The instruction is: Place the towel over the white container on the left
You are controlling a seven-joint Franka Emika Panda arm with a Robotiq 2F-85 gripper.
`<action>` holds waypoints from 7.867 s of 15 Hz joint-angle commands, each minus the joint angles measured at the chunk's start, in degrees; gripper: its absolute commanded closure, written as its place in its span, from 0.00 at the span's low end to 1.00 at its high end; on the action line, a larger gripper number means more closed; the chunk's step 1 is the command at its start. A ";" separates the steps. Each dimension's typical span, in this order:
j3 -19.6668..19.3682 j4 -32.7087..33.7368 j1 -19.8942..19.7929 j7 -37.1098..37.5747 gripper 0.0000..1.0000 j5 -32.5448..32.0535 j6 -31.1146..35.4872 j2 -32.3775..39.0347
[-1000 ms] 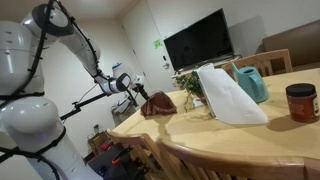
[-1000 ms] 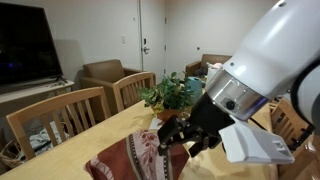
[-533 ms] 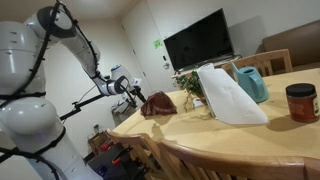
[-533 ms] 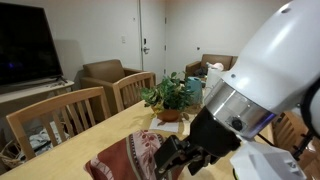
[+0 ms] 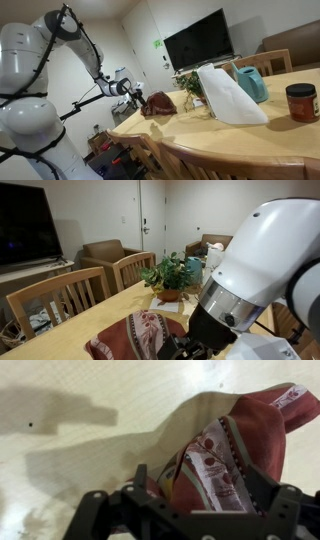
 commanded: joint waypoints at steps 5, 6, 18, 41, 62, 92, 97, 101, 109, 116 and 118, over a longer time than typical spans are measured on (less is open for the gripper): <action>-6.05 7.08 4.61 0.59 0.00 0.03 -9.53 5.60; -9.14 7.81 6.97 2.45 0.00 -0.96 -11.13 6.03; -8.25 8.40 5.75 0.18 0.00 -0.14 -10.53 7.15; -10.38 8.58 7.20 1.01 0.00 -0.46 -8.21 9.02; -16.34 10.62 13.39 1.38 0.26 0.42 -1.98 12.82; -15.90 -10.59 18.93 -0.86 0.99 13.92 16.26 3.36; -4.28 -14.18 5.50 1.14 0.99 13.11 22.40 2.55; 3.08 -13.24 -5.72 1.51 0.99 11.09 20.31 2.14; 14.87 -12.14 -23.92 1.97 0.99 2.21 20.12 5.51; 14.67 -8.84 -24.19 -1.43 0.99 0.12 11.39 10.80; 14.72 -7.94 -23.91 -2.84 0.99 0.78 8.67 11.27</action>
